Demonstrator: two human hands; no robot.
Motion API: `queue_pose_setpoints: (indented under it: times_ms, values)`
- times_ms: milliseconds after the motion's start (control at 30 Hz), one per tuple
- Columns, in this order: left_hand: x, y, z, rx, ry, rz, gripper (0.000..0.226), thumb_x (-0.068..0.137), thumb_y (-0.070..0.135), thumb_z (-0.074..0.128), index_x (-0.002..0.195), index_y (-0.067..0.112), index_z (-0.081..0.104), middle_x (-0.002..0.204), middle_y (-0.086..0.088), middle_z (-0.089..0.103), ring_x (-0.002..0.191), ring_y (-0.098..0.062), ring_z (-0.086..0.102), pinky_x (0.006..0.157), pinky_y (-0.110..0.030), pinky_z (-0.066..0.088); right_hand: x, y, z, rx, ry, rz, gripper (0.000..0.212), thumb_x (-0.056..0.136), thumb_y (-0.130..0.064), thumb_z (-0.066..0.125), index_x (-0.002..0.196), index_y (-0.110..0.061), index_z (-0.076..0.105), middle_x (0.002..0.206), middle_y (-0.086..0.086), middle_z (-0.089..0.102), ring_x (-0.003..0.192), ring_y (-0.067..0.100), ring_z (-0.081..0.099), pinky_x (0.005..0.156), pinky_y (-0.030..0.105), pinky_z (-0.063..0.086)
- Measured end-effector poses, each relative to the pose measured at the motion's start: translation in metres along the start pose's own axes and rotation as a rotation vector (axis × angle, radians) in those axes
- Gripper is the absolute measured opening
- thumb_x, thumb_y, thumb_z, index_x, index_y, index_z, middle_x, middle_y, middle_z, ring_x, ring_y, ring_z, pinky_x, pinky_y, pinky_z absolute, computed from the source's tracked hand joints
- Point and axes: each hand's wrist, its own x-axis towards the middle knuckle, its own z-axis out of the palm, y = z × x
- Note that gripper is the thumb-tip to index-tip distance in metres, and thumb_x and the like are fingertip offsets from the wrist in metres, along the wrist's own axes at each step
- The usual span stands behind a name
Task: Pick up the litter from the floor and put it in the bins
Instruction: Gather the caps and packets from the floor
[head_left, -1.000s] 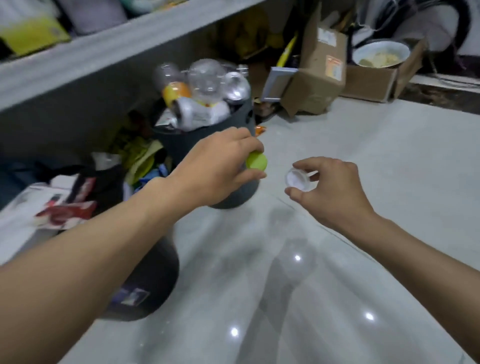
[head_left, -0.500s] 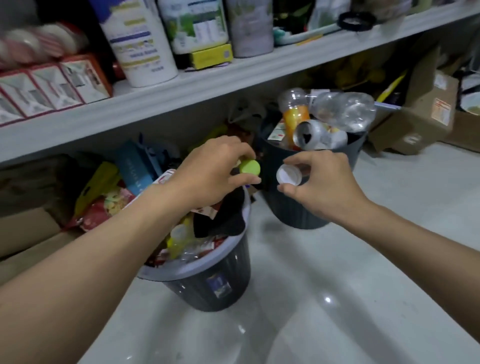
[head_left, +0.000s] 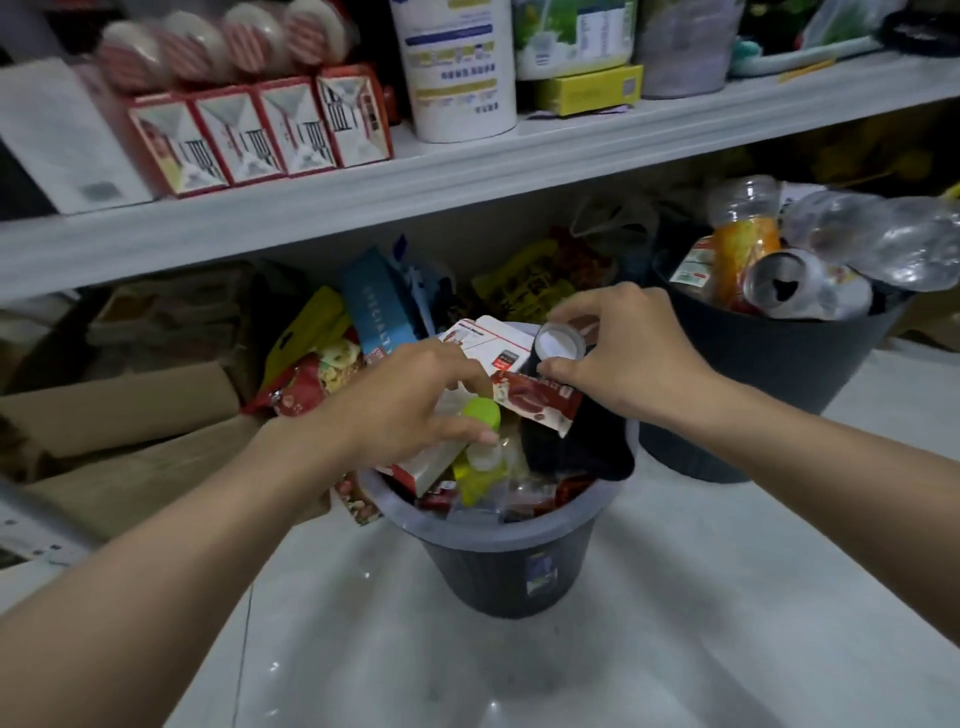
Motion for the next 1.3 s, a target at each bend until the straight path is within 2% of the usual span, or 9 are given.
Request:
queue_pose_setpoints:
  times_ms: [167, 300, 400, 500, 767, 867, 1067, 1167, 1300]
  values:
    - [-0.006, -0.007, 0.017, -0.053, -0.02, 0.048, 0.041, 0.076, 0.059, 0.066, 0.109, 0.034, 0.066, 0.112, 0.014, 0.059, 0.105, -0.005, 0.046, 0.09, -0.027, 0.04, 0.004, -0.013, 0.017, 0.029, -0.027, -0.008, 0.048, 0.073, -0.031, 0.081, 0.117, -0.016, 0.07, 0.114, -0.001, 0.069, 0.101, 0.012, 0.062, 0.086, 0.023, 0.051]
    - [-0.007, -0.011, 0.016, -0.058, -0.018, 0.024, 0.049, 0.073, 0.066, 0.057, 0.113, 0.038, 0.064, 0.114, 0.019, 0.057, 0.107, -0.002, 0.043, 0.092, -0.028, 0.04, 0.001, -0.014, 0.025, 0.022, -0.057, -0.032, 0.05, 0.074, -0.034, 0.08, 0.119, -0.017, 0.068, 0.114, -0.002, 0.068, 0.097, 0.008, 0.055, 0.08, 0.02, 0.043]
    - [-0.009, -0.014, 0.013, -0.065, 0.003, 0.009, 0.048, 0.074, 0.062, 0.06, 0.114, 0.036, 0.064, 0.112, 0.019, 0.056, 0.108, -0.003, 0.043, 0.092, -0.027, 0.038, -0.003, -0.013, 0.029, 0.03, -0.067, -0.042, 0.049, 0.075, -0.037, 0.078, 0.118, -0.018, 0.069, 0.114, -0.003, 0.068, 0.093, 0.005, 0.053, 0.076, 0.019, 0.04]
    - [-0.011, -0.015, 0.01, -0.061, 0.018, -0.019, 0.056, 0.072, 0.066, 0.055, 0.115, 0.032, 0.065, 0.115, 0.014, 0.06, 0.109, -0.007, 0.046, 0.091, -0.03, 0.04, -0.008, -0.012, 0.031, 0.036, -0.105, -0.046, 0.048, 0.075, -0.036, 0.079, 0.118, -0.017, 0.069, 0.116, -0.002, 0.068, 0.1, 0.011, 0.06, 0.084, 0.022, 0.046]
    - [-0.01, -0.018, 0.0, -0.005, 0.047, -0.104, 0.063, 0.07, 0.067, 0.051, 0.117, 0.028, 0.064, 0.122, 0.009, 0.061, 0.112, -0.01, 0.046, 0.092, -0.034, 0.041, -0.016, -0.014, 0.029, 0.04, -0.168, -0.062, 0.054, 0.073, -0.039, 0.081, 0.12, -0.017, 0.068, 0.117, -0.003, 0.068, 0.108, 0.012, 0.057, 0.088, 0.017, 0.039]
    - [-0.011, -0.017, -0.004, 0.003, 0.063, -0.137, 0.06, 0.071, 0.064, 0.053, 0.117, 0.027, 0.064, 0.123, 0.007, 0.061, 0.112, -0.011, 0.046, 0.091, -0.032, 0.04, -0.019, -0.016, 0.027, 0.064, -0.206, -0.064, 0.058, 0.072, -0.043, 0.081, 0.122, -0.019, 0.067, 0.119, -0.003, 0.066, 0.112, 0.015, 0.056, 0.096, 0.024, 0.044]
    - [-0.003, -0.007, 0.0, 0.013, 0.117, -0.129, 0.05, 0.082, 0.06, 0.053, 0.117, 0.027, 0.064, 0.122, 0.005, 0.062, 0.111, -0.012, 0.051, 0.092, -0.035, 0.044, -0.022, -0.002, 0.013, 0.018, -0.168, -0.071, 0.045, 0.081, -0.041, 0.073, 0.122, -0.02, 0.067, 0.118, -0.002, 0.067, 0.108, 0.013, 0.059, 0.092, 0.028, 0.049]
    - [0.01, 0.01, 0.003, 0.036, 0.168, -0.069, 0.046, 0.088, 0.051, 0.058, 0.126, 0.024, 0.06, 0.129, 0.003, 0.06, 0.118, -0.015, 0.051, 0.096, -0.039, 0.046, -0.028, 0.015, -0.001, -0.085, -0.17, -0.088, 0.045, 0.088, -0.038, 0.066, 0.129, -0.021, 0.06, 0.127, -0.003, 0.062, 0.115, 0.016, 0.056, 0.094, 0.034, 0.05]
    - [0.037, 0.05, 0.009, 0.112, 0.212, 0.039, 0.052, 0.094, 0.044, 0.055, 0.141, 0.023, 0.047, 0.146, 0.003, 0.046, 0.136, -0.015, 0.038, 0.11, -0.033, 0.031, -0.044, 0.042, -0.027, -0.29, -0.189, -0.107, 0.051, 0.097, -0.042, 0.048, 0.143, -0.02, 0.044, 0.144, -0.002, 0.046, 0.133, 0.019, 0.04, 0.105, 0.032, 0.036]
